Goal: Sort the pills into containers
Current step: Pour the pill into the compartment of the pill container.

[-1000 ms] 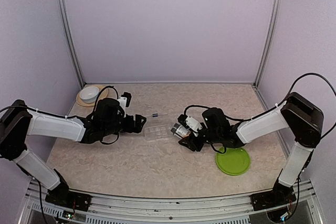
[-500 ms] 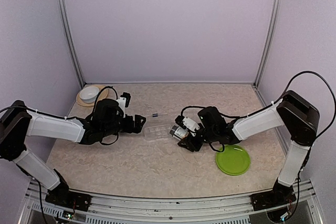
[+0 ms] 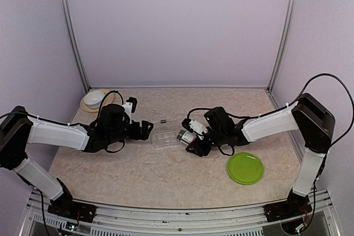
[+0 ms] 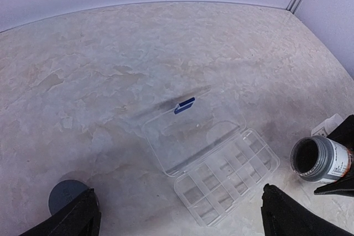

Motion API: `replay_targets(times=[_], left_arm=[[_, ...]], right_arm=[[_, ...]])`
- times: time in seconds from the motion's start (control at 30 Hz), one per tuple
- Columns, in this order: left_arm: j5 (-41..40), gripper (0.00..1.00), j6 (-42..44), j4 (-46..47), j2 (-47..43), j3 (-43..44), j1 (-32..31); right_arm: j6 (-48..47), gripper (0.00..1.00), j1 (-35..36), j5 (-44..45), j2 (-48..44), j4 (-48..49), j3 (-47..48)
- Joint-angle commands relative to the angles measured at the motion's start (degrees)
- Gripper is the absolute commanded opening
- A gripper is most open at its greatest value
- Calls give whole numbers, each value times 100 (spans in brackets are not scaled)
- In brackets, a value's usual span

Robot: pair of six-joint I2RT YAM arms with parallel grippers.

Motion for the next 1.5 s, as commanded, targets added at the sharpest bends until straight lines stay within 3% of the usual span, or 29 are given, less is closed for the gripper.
replay_targets(times=[0.0, 1.47], left_arm=[[-25, 99, -2, 109, -101, -64, -20], [29, 99, -6, 119, 13, -47, -11]], right_arm=[[14, 0, -56, 47, 120, -400, 210], [98, 0, -159, 109, 528, -1288, 922]])
